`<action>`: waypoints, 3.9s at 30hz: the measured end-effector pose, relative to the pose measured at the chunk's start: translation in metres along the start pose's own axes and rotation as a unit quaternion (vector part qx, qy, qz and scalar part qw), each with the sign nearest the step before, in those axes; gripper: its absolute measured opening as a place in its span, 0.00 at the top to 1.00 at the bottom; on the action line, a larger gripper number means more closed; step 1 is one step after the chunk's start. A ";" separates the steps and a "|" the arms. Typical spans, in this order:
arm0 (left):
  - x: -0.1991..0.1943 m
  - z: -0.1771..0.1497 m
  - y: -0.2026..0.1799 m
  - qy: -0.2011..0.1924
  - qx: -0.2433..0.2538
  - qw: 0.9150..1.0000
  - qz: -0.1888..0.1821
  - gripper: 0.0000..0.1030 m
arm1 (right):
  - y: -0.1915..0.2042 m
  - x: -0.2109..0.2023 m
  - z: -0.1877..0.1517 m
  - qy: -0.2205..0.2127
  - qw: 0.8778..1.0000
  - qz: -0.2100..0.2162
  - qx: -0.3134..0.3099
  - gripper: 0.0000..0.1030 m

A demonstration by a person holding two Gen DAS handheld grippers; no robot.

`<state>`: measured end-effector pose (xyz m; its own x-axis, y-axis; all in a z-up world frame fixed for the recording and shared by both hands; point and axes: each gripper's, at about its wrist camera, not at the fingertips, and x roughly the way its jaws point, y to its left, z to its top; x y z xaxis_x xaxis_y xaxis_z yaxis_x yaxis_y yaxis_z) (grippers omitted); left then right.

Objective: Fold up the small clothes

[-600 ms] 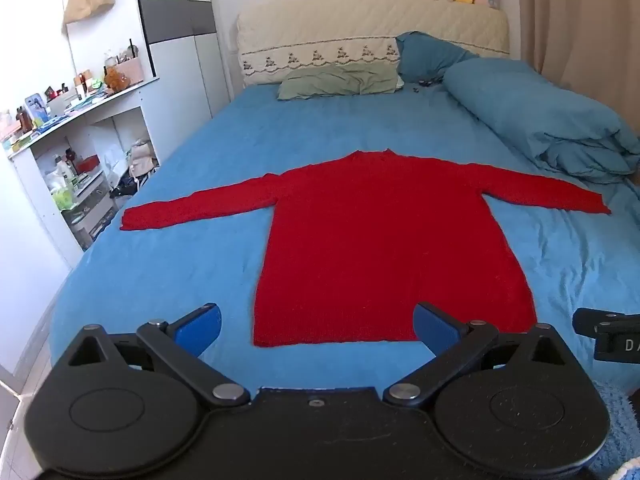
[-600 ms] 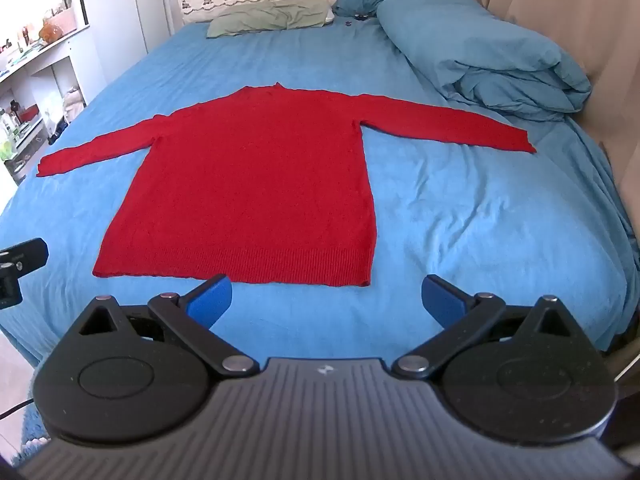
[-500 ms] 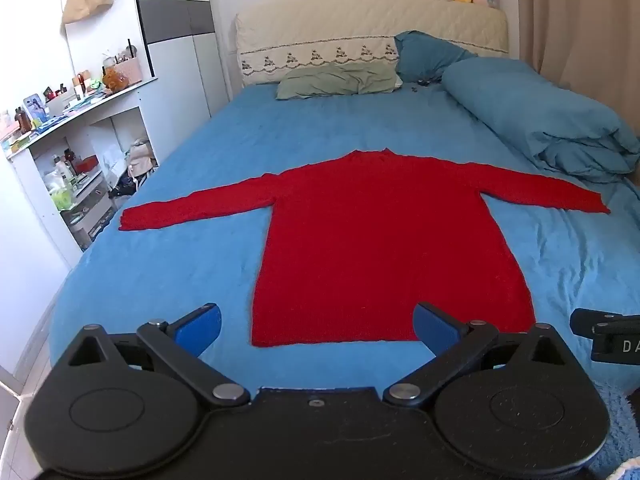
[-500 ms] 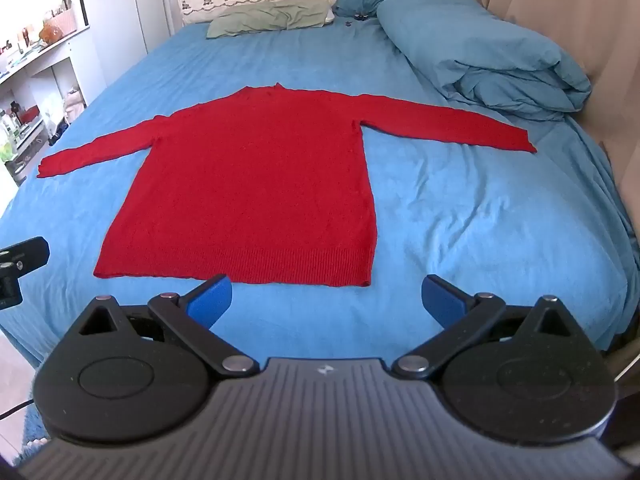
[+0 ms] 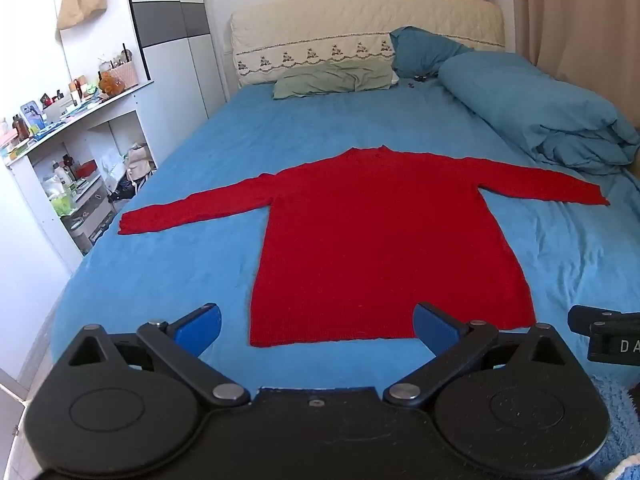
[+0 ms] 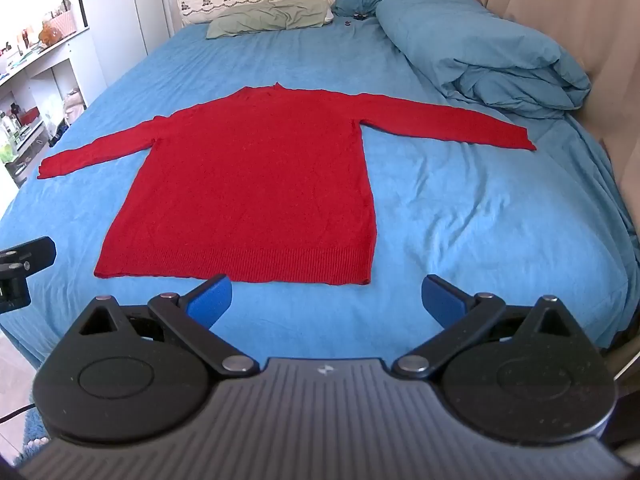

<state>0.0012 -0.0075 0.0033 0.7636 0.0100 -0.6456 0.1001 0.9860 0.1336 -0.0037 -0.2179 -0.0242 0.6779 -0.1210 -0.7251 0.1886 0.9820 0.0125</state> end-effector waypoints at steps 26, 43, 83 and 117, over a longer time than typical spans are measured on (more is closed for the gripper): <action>-0.003 0.000 0.003 -0.004 -0.006 1.000 -0.003 0.00 | 0.005 -0.004 0.004 -0.003 1.000 0.007 0.000 0.00; -0.003 0.001 0.003 -0.002 -0.003 1.000 -0.004 0.00 | 0.004 0.000 0.003 -0.003 1.000 0.008 0.001 0.00; 0.005 0.021 0.000 -0.001 -0.002 1.000 -0.021 0.00 | 0.005 0.005 0.010 0.003 1.000 0.010 0.002 0.00; 0.444 0.257 -0.205 0.149 0.027 0.982 -0.111 0.00 | -0.310 0.371 0.196 0.000 0.960 -0.119 0.253 0.00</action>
<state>0.4836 -0.2480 -0.1171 0.4991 -0.1468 -0.8540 0.2828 0.9592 0.0004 0.3288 -0.5962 -0.1620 0.5725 -0.3329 -0.7493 0.6593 0.7302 0.1793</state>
